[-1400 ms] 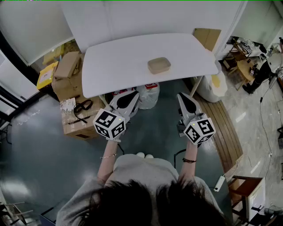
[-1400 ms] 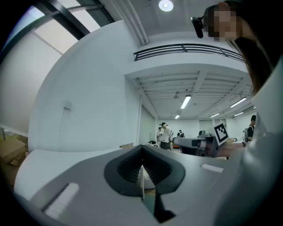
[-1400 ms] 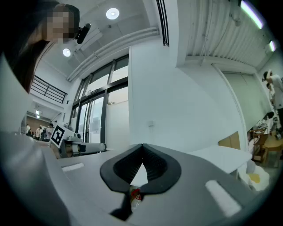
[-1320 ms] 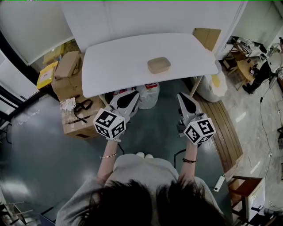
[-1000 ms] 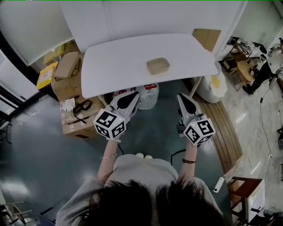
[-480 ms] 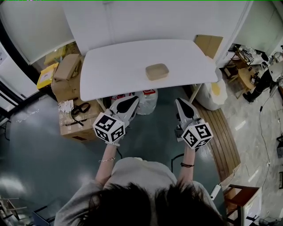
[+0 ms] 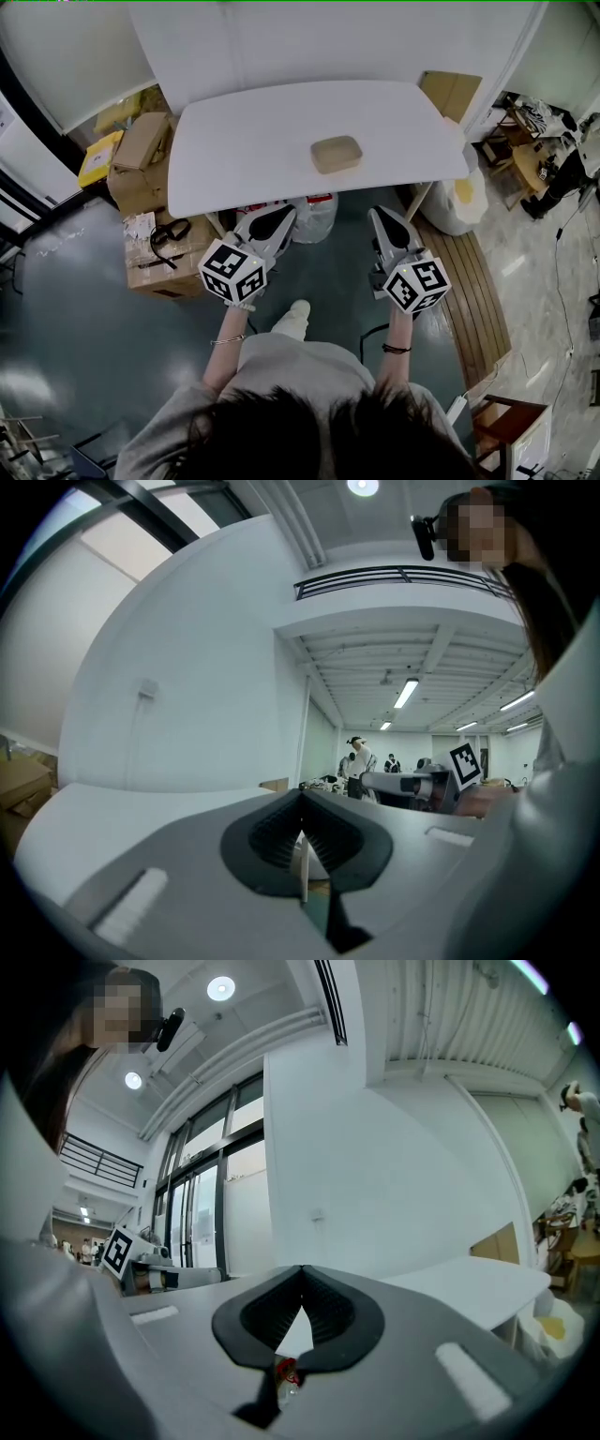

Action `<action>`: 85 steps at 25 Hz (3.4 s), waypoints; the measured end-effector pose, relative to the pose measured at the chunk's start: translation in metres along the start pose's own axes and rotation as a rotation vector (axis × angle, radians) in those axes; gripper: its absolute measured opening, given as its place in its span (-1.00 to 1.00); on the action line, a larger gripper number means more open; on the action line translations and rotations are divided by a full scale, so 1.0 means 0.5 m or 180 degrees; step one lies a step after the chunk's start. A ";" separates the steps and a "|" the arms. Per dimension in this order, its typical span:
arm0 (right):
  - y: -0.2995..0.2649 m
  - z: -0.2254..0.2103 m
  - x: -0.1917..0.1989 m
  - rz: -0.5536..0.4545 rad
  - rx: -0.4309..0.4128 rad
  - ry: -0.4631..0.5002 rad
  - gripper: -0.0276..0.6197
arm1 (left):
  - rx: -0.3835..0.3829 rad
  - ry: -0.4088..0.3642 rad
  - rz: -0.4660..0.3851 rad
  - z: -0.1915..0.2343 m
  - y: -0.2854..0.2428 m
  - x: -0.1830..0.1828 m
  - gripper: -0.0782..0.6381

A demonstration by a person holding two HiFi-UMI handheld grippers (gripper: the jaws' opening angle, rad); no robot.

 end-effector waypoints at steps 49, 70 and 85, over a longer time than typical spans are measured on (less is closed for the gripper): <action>-0.259 -0.271 0.058 0.0140 0.0319 -0.0191 -0.88 | 0.0164 0.0262 0.0177 0.237 -0.325 0.068 -0.79; -0.380 -0.452 0.082 0.0594 -0.0170 -0.0318 -0.88 | -0.0355 0.0392 0.0292 0.255 -0.450 0.128 -0.79; -0.461 -0.494 0.168 0.1028 -0.0172 -0.0494 -0.88 | -0.0490 0.0633 0.0641 0.331 -0.464 0.189 -0.79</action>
Point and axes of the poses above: the fingertips, and each gripper's own axes: y backward along the fingers, z to its left, x out of its underside, the point moved 10 cm from there along y, backward along the fingers, and after that the axes turned 9 degrees about -z, right-handed, at the moved point
